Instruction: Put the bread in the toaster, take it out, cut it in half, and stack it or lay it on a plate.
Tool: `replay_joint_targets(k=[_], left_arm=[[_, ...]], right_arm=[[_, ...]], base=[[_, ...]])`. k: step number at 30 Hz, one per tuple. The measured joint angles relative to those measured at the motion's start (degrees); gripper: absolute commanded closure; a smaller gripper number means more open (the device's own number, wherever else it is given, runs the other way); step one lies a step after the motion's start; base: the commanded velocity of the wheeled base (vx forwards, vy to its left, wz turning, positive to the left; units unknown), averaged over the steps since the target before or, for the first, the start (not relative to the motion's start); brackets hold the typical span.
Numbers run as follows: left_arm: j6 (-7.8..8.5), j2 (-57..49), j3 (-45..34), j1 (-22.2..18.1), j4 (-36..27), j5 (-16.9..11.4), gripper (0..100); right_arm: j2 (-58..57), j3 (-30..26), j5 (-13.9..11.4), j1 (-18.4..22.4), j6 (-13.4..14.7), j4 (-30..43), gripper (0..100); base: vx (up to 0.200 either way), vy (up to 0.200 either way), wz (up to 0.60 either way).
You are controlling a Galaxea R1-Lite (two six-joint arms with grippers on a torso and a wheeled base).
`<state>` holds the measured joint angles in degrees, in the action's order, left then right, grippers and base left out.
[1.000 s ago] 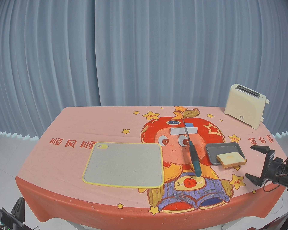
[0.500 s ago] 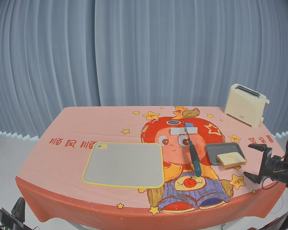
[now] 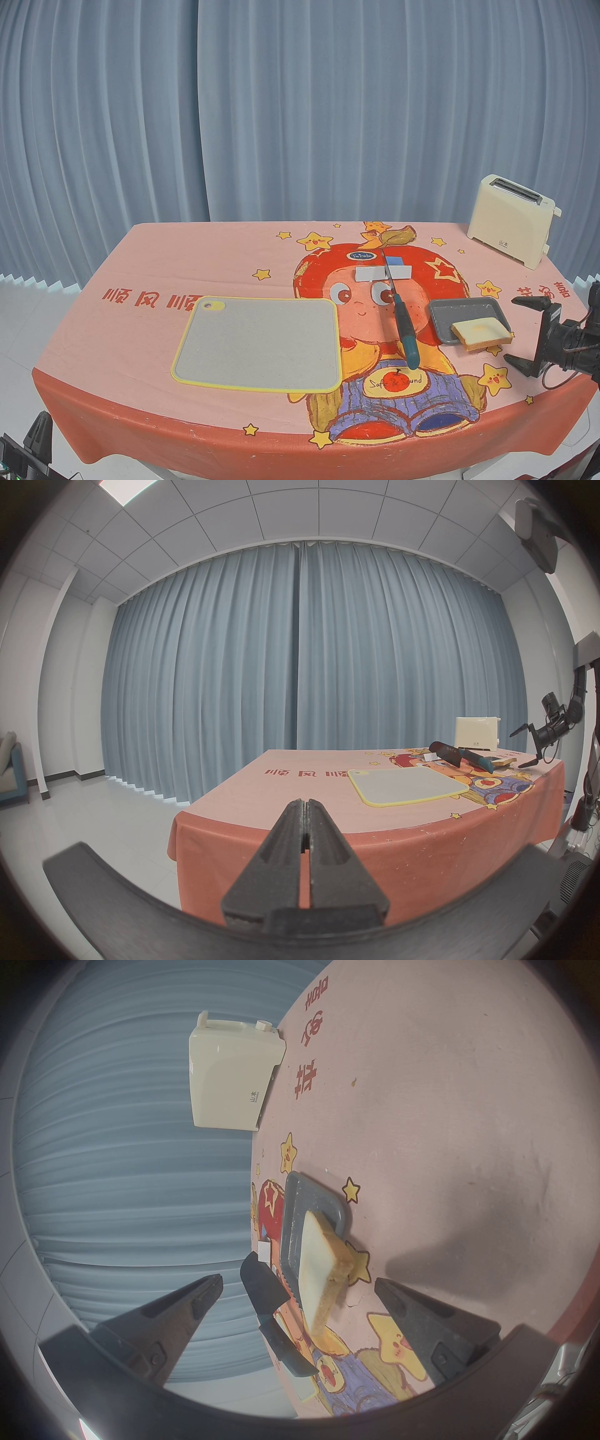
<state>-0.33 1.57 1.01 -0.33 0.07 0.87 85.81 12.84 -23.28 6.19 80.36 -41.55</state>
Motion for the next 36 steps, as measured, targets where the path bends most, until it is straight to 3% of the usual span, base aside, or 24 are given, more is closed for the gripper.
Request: replay_joint_targets(k=[30, 31, 36], left_arm=[[0.00, 0.0, 0.0, 0.0, 0.0, 0.0, 100], [0.00, 0.0, 0.0, 0.0, 0.0, 0.0, 100], [0.00, 0.0, 0.0, 0.0, 0.0, 0.0, 100]], right_arm=[[6.3, 5.2, 0.0, -0.7, 0.1, 0.0, 0], [6.6, 5.2, 0.0, -0.8, 0.0, 0.0, 100], [8.0, 5.1, 0.0, -1.3, 0.0, 0.0, 100]], base=[[0.000, 0.000, 0.00], [0.000, 0.000, 0.00], [0.000, 0.000, 0.00]])
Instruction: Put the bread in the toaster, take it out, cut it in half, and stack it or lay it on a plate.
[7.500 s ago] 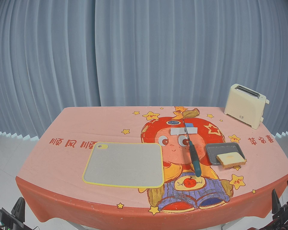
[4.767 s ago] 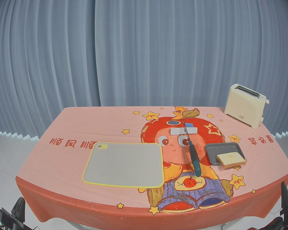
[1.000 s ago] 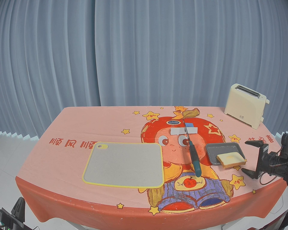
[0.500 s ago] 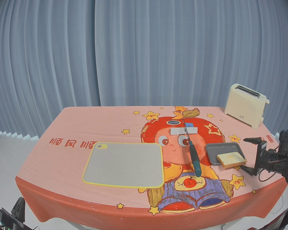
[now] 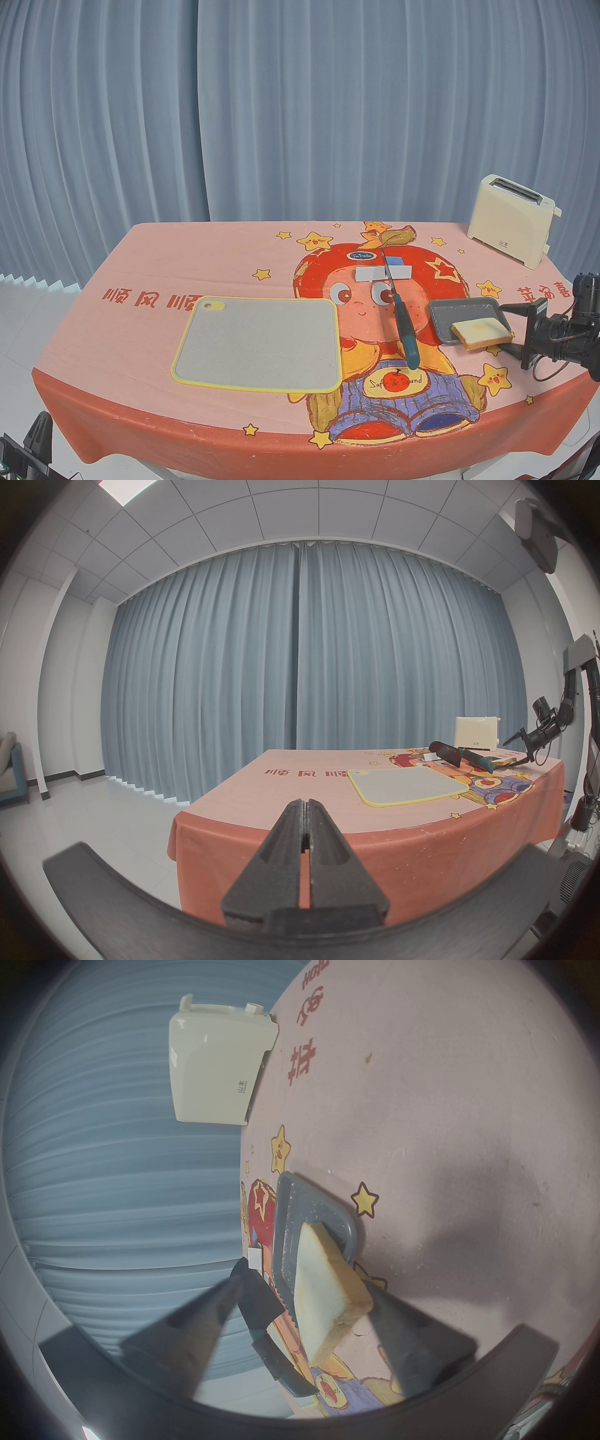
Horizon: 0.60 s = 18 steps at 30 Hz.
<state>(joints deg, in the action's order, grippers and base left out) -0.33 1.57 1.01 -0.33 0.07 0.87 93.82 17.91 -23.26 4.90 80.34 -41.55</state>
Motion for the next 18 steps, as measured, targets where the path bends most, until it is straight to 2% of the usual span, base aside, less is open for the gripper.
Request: replay_joint_targets(k=[18], left_arm=[[0.00, 0.0, 0.0, 0.0, 0.0, 0.0, 100]], right_arm=[[-1.3, -0.7, 0.6, -0.8, 0.1, 0.1, 100]], base=[[0.000, 0.000, 0.00]])
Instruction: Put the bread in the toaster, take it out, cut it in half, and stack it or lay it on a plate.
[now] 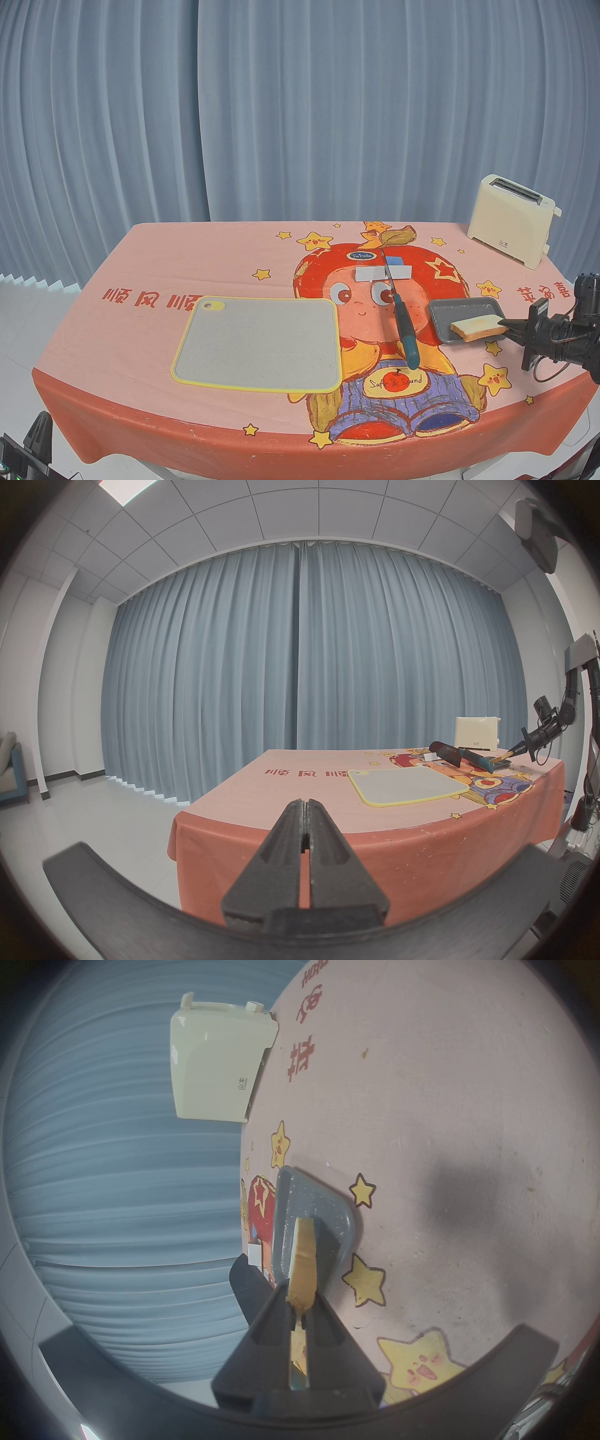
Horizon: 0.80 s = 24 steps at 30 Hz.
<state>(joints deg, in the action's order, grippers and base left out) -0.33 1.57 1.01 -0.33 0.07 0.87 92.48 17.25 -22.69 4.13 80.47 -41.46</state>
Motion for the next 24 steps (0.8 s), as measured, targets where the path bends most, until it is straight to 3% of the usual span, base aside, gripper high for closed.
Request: replay_joint_targets(k=[10, 18, 24], left_arm=[[0.00, 0.0, 0.0, 0.0, 0.0, 0.0, 100], [0.00, 0.0, 0.0, 0.0, 0.0, 0.0, 100], [0.00, 0.0, 0.0, 0.0, 0.0, 0.0, 100]], right_arm=[[-4.8, 1.5, 0.0, 0.4, -1.1, -0.1, 100], [-7.3, 1.8, -0.2, 0.0, -11.6, -0.4, 100], [-8.4, 1.1, -0.2, -0.1, -21.9, -6.0, 100]], base=[[0.000, 0.000, 0.00], [0.000, 0.000, 0.00], [0.000, 0.000, 0.00]])
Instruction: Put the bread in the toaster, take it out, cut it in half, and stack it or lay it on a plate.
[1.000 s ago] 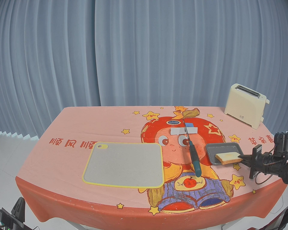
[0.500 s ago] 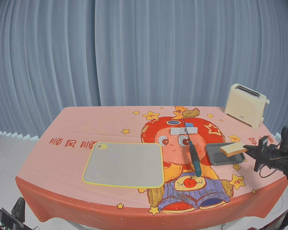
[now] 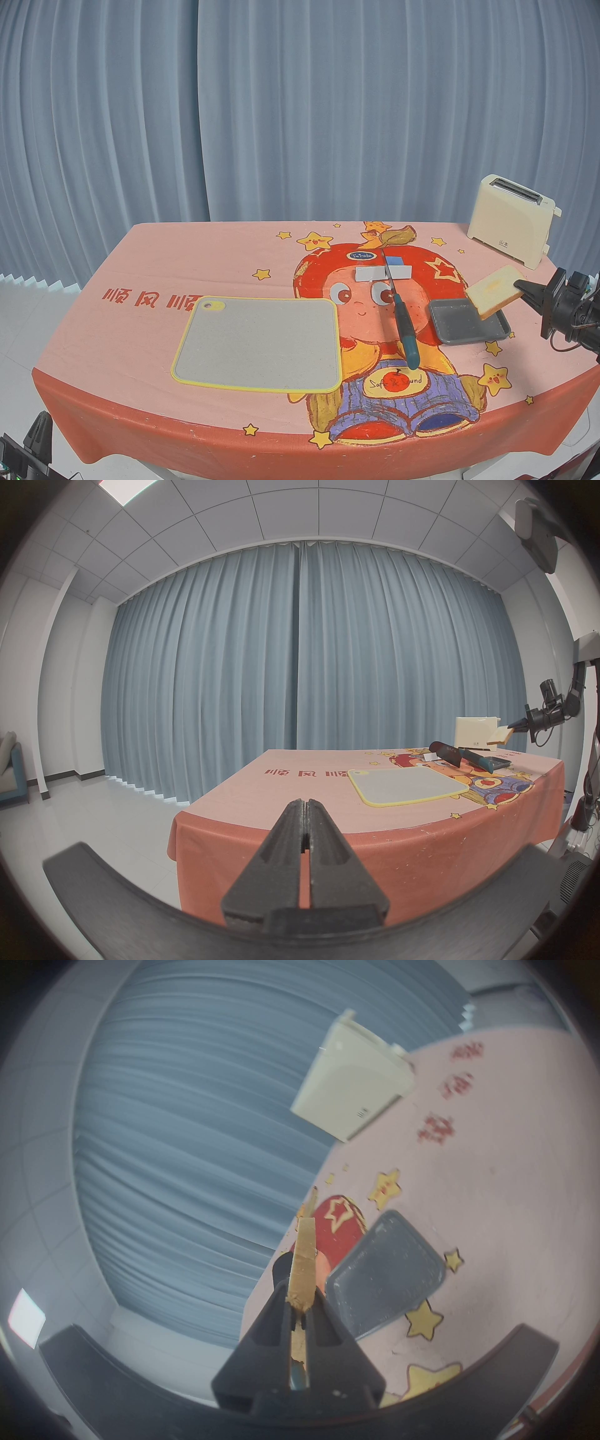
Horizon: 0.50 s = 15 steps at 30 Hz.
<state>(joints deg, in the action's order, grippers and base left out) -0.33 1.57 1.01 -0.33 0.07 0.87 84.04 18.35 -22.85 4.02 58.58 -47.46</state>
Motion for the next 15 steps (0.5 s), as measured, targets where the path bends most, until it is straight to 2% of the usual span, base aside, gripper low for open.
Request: replay_joint_targets(k=[8, 15], left_arm=[[0.00, 0.0, 0.0, 0.0, 0.0, 0.0, 100], [0.00, 0.0, 0.0, 0.0, 0.0, 0.0, 100]], right_arm=[[-3.5, -0.8, -0.2, -0.1, -13.4, -3.2, 100], [-7.3, -1.2, -2.2, -2.9, -30.1, -3.3, 100]], base=[[0.000, 0.000, 0.00], [0.000, 0.000, 0.00]])
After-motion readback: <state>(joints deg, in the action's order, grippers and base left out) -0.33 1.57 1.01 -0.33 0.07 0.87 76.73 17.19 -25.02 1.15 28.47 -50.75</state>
